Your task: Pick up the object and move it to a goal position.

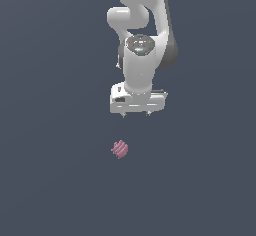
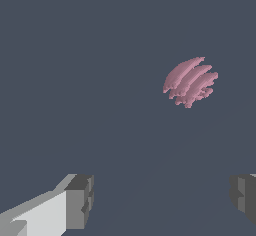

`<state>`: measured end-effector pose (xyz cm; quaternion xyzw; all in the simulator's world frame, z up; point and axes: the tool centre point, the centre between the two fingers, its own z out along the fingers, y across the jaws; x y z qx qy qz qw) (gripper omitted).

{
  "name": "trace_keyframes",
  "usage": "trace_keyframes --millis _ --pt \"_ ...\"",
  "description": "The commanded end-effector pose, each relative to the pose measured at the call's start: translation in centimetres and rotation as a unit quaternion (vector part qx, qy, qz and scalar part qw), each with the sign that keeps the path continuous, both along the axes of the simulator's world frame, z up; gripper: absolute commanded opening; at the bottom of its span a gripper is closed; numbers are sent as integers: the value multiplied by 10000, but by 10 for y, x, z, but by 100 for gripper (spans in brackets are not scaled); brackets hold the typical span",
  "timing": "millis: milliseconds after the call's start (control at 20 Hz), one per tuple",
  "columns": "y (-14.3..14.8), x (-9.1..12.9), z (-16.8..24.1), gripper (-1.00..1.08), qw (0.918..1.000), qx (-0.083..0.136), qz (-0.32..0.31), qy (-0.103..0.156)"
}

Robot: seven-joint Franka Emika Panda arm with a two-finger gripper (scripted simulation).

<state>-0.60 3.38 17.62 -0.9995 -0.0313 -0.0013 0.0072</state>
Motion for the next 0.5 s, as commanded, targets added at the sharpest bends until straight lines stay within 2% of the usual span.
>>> trace_keyframes --millis 0,450 --pt "0 0 0 100 10000 0 0 0" --pt "14 1 10 100 9996 -43 268 -4"
